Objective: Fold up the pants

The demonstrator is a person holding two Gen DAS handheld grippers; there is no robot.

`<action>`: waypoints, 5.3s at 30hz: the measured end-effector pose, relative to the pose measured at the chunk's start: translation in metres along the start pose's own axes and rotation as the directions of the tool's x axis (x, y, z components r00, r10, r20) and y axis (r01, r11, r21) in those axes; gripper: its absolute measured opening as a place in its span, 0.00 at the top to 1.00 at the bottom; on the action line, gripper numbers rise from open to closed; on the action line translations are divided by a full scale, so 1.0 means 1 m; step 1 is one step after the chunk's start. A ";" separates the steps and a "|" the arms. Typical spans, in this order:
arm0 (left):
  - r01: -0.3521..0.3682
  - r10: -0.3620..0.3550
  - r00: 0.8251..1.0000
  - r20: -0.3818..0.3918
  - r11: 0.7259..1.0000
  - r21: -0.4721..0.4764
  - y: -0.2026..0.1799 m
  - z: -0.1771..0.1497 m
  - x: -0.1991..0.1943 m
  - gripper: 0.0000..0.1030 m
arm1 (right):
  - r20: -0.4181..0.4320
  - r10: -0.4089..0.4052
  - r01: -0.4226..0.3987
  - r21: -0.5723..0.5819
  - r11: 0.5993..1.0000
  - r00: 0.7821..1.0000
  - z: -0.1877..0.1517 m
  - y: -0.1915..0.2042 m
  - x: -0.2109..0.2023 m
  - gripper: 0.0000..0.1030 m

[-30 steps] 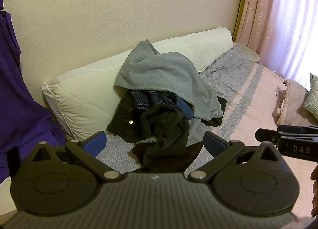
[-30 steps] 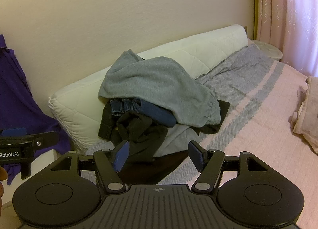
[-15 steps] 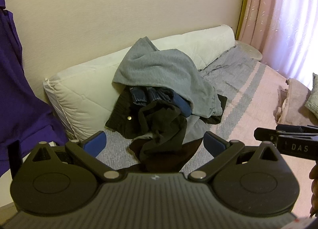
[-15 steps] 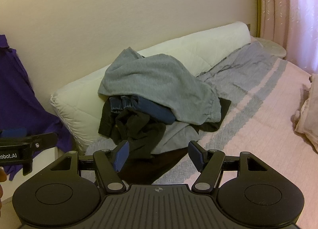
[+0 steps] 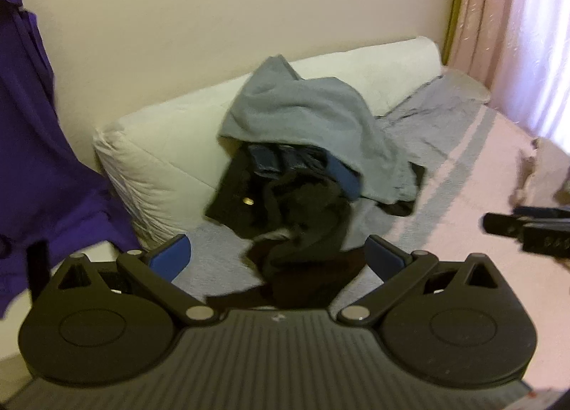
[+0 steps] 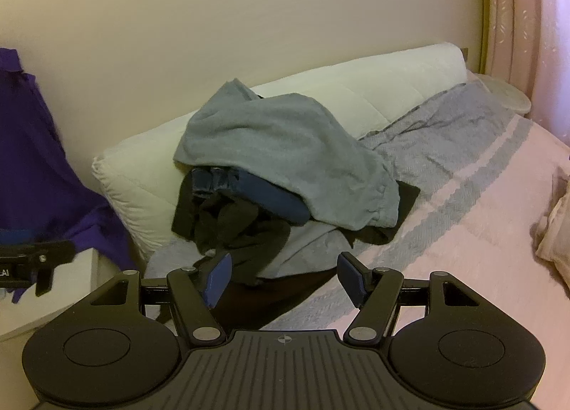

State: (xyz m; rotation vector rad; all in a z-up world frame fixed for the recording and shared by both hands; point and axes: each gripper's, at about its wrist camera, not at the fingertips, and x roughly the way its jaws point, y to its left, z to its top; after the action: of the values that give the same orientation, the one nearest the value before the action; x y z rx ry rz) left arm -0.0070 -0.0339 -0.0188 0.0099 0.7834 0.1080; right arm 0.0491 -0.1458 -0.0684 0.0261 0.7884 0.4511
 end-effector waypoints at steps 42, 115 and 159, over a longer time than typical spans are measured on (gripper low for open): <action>0.124 -0.281 0.958 0.049 0.563 0.817 0.035 0.130 0.305 0.79 | -0.104 -0.070 0.000 -0.563 0.826 0.992 0.051 -0.037 0.360 0.63; 0.347 -0.685 0.604 -0.407 -0.234 0.908 -0.461 -0.217 0.141 0.96 | -0.315 -0.686 0.635 0.722 0.275 0.656 -0.417 -0.305 -0.221 0.25; 0.296 -0.838 0.536 0.098 0.296 0.908 -0.215 0.004 -0.137 0.96 | -0.114 -0.914 0.896 0.274 0.348 0.390 -0.313 -0.035 -0.547 0.87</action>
State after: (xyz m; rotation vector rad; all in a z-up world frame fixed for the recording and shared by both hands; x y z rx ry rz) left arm -0.0804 -0.2612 0.0698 0.6290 0.0797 -1.0341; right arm -0.4898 -0.4413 0.0739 -0.1281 0.6801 -0.7813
